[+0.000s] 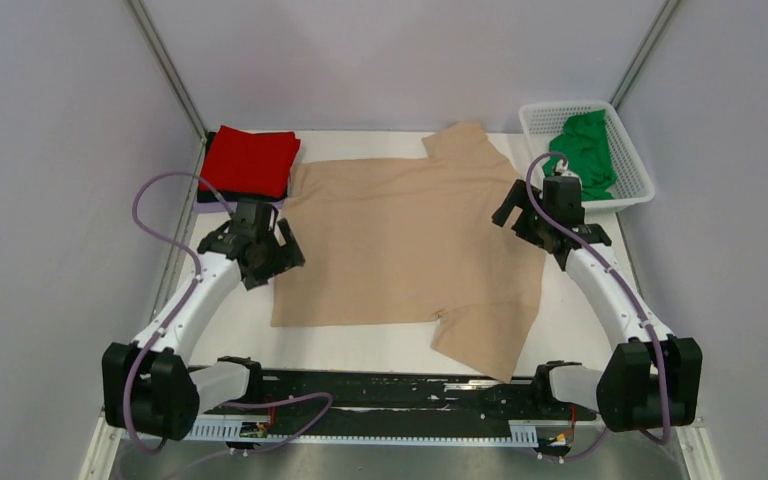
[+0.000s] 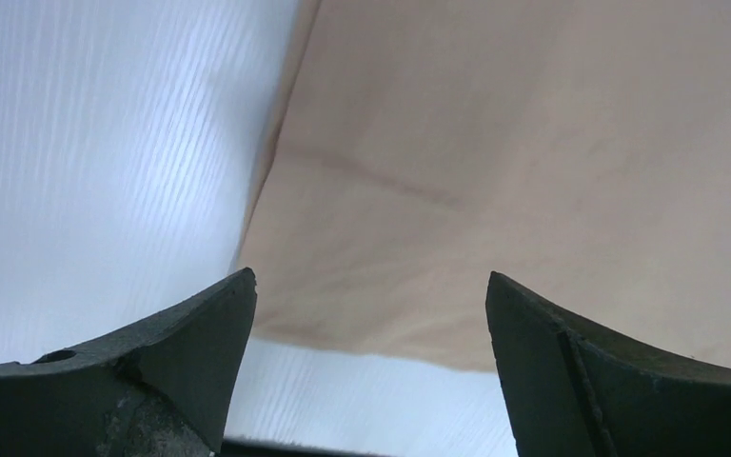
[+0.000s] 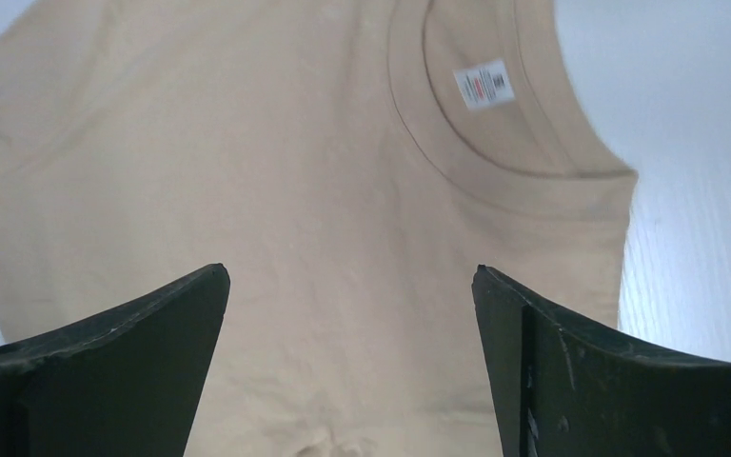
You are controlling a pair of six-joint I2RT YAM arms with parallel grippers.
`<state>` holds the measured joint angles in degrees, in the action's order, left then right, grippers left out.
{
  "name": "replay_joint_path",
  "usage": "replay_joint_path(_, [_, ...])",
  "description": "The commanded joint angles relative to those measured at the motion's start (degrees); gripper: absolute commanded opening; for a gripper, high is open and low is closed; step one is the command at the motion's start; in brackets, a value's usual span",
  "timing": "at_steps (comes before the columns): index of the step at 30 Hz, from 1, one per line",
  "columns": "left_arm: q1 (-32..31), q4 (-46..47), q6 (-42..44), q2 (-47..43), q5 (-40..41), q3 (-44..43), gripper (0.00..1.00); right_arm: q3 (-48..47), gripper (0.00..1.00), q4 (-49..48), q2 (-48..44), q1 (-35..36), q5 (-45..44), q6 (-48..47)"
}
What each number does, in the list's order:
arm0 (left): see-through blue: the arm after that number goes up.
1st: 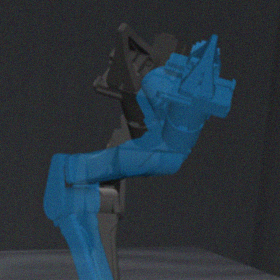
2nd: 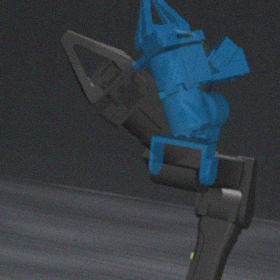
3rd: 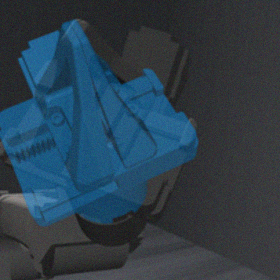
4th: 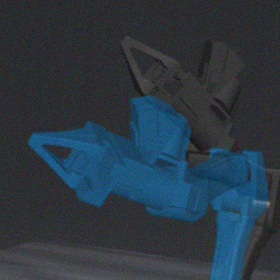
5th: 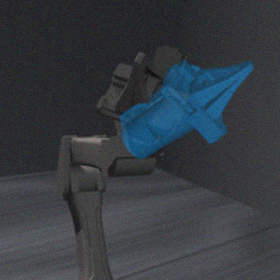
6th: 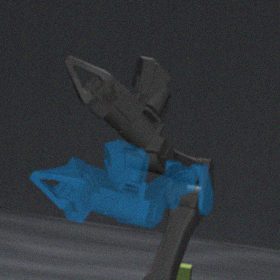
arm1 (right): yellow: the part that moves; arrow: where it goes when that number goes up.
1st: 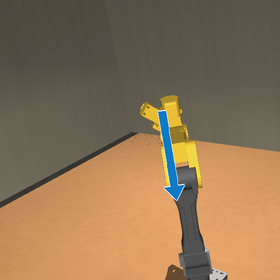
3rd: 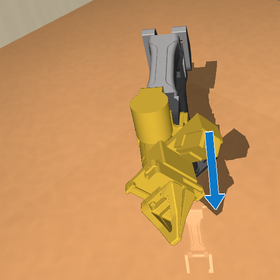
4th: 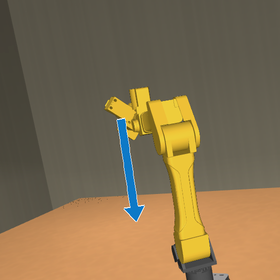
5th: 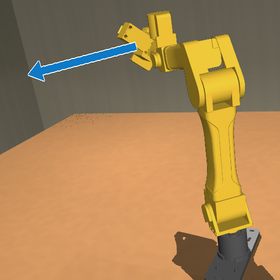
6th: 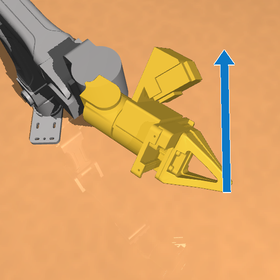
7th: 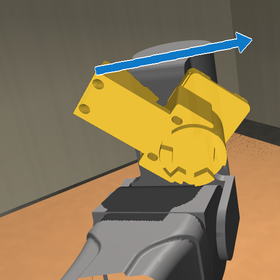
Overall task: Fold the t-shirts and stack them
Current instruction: Grab the side of the flattened tshirt closest away from the robot with both arms
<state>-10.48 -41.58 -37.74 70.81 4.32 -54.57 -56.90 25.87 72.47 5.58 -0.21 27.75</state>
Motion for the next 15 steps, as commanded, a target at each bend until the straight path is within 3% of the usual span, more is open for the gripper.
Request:
replay_joint_path(1, [-0.8,-7.5,-8.3,-9.4,2.1,10.4,0.97,7.1,1.00,-0.7,-4.5,-0.1,2.1,4.9])
replay_joint_path(5, [-0.9,-6.3,-13.8,-14.1,0.0,18.0,0.94,10.1,1.00,-0.6,-6.5,-0.1,2.5,4.7])
replay_joint_path(15, [-0.9,0.7,-22.0,-15.3,1.2,25.7,0.69,10.8,1.00,0.6,-6.3,-0.1,2.8,3.8])
